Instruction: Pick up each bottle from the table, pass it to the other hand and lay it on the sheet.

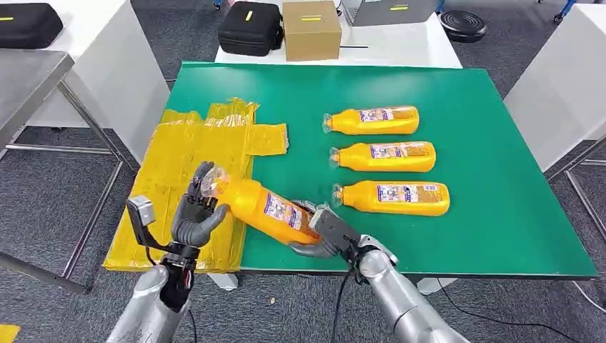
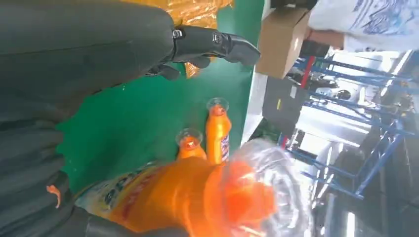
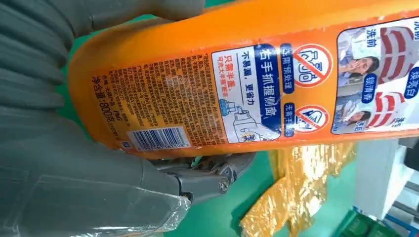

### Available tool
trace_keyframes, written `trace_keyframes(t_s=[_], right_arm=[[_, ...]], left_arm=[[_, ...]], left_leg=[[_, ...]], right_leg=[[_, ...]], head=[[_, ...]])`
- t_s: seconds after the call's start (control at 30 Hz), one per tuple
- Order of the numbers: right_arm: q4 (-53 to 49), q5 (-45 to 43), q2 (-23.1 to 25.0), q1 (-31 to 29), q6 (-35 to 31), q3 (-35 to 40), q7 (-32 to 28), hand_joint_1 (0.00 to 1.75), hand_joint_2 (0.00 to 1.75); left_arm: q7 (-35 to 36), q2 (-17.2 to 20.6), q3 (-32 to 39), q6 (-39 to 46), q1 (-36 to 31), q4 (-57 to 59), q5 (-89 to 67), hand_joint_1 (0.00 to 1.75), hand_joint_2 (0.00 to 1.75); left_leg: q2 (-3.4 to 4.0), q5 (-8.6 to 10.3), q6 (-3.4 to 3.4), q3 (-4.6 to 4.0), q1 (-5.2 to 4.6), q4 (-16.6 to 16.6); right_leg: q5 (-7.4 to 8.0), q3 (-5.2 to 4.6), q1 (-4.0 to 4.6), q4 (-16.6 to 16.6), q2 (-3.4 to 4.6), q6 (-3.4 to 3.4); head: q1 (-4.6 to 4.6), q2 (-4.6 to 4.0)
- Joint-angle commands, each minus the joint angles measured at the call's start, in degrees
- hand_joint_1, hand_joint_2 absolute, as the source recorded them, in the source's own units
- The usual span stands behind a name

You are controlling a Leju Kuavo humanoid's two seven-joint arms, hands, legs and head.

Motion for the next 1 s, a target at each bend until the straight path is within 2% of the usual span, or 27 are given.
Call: trace_keyframes(t_s=[0.03, 0.6, 0.77, 1.0], right_arm=[[6.2, 0.0, -0.4, -3.9, 0.7, 0.1, 0.1, 1.75, 1.75], [7.9, 1.1, 0.3, -4.8, 0.5, 0.5, 0.4, 1.75, 1.75], [8.8, 0.5, 0.9, -5.9, 0.9, 0.1, 0.5, 1.75, 1.75], [9.3, -0.2, 1.4, -7.5, 0.6, -0.8, 1.3, 1.75, 1.75]], left_arm=[[-0.2, 1.9, 1.7, 0.1, -1.5, 1.9, -0.3, 0.0, 1.75], [0.4, 2.1, 1.4, -0.8, -1.2, 0.9, -1.2, 0.0, 1.75], [1.8, 2.3, -1.3, -3.6, -1.0, 2.2, -2.2, 0.0, 1.75], [1.1, 3.4, -5.7, -6.8, -1.1, 2.5, -5.3, 0.0, 1.75]], left_leg=[[0.13, -0.16, -0.12, 0.29, 0.07, 0.0], [0.09, -0.08, -0.08, 0.14, 0.04, 0.0], [0.16, -0.21, -0.15, 0.34, 0.1, 0.1], [0.07, -0.07, -0.08, 0.14, 0.02, 0.0]], right_leg=[[-0.12, 0.27, 0.08, 0.0, 0.08, -0.12], [-0.06, 0.13, 0.05, 0.0, 0.06, -0.08], [-0.16, 0.32, 0.1, 0.0, 0.11, -0.14], [-0.06, 0.12, 0.03, 0.0, 0.04, -0.08]], head=[[0.0, 0.02], [0.02, 0.02], [0.0, 0.02], [0.0, 0.02]])
